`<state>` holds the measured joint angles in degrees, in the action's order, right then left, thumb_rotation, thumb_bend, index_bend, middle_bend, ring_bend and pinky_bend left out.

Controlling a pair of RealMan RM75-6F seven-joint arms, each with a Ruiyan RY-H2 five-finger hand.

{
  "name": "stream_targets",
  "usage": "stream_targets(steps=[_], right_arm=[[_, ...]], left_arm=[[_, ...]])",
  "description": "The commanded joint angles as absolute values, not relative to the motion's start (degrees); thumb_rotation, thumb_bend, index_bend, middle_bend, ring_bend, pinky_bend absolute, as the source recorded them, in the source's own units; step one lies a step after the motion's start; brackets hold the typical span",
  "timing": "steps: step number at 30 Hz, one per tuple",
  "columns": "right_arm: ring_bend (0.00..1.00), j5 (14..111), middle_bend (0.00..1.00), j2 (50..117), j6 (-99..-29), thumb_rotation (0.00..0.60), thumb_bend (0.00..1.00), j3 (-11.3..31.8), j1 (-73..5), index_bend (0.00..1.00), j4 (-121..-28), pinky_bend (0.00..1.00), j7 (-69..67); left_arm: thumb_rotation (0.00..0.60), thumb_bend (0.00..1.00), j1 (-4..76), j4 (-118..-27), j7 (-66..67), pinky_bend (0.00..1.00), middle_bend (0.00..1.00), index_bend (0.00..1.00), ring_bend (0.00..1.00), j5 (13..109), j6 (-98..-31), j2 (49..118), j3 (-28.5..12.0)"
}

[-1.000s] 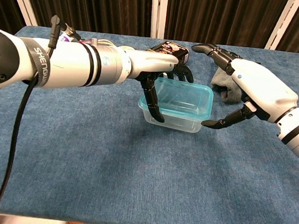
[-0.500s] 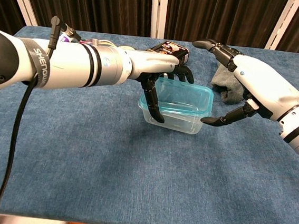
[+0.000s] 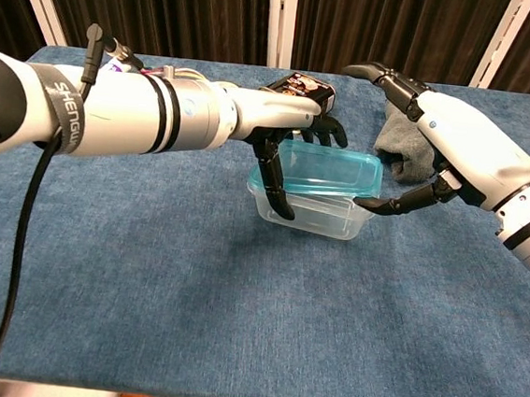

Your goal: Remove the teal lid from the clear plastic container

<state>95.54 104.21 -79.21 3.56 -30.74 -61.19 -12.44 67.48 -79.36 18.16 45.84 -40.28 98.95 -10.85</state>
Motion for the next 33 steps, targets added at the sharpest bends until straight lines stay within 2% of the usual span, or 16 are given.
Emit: stream_targets(steps=[1, 6, 24, 27, 33], right_arm=[[0.00, 95.6, 0.02, 104.3, -79.4, 0.600, 0.18, 3.6, -30.8, 0.06, -60.9, 0.00, -12.5], [0.00, 95.4, 0.04, 104.4, -79.3, 0.600, 0.22, 3.5, -30.9, 0.15, -60.6, 0.00, -12.2], [0.00, 95.2, 0.13, 103.3, -78.7, 0.600, 0.22, 3.5, -31.3, 0.45, -61.9, 0.00, -10.5], [0.00, 95.2, 0.13, 103.0, -78.7, 0.600, 0.23, 3.6, -31.4, 0.46, -62.5, 0.00, -9.9], [0.00, 95.0, 0.15, 102.7, -78.7, 0.600, 0.32, 3.7, -31.4, 0.51, -63.2, 0.00, -9.2]], left_arm=[[0.600, 0.02, 66.9, -79.2, 17.0, 0.14, 0.10, 0.03, 0.03, 46.8, -40.7, 99.2, -11.1], [0.600, 0.02, 66.2, -78.4, 15.9, 0.12, 0.05, 0.00, 0.00, 48.3, -41.0, 99.7, -11.1], [0.600, 0.02, 64.4, -79.4, 14.7, 0.07, 0.02, 0.00, 0.00, 50.9, -42.8, 99.2, -11.7], [0.600, 0.02, 64.0, -79.7, 14.4, 0.07, 0.02, 0.00, 0.00, 51.1, -43.5, 99.2, -12.0], [0.600, 0.02, 63.1, -80.3, 14.3, 0.06, 0.02, 0.00, 0.00, 52.1, -44.7, 99.0, -12.0]])
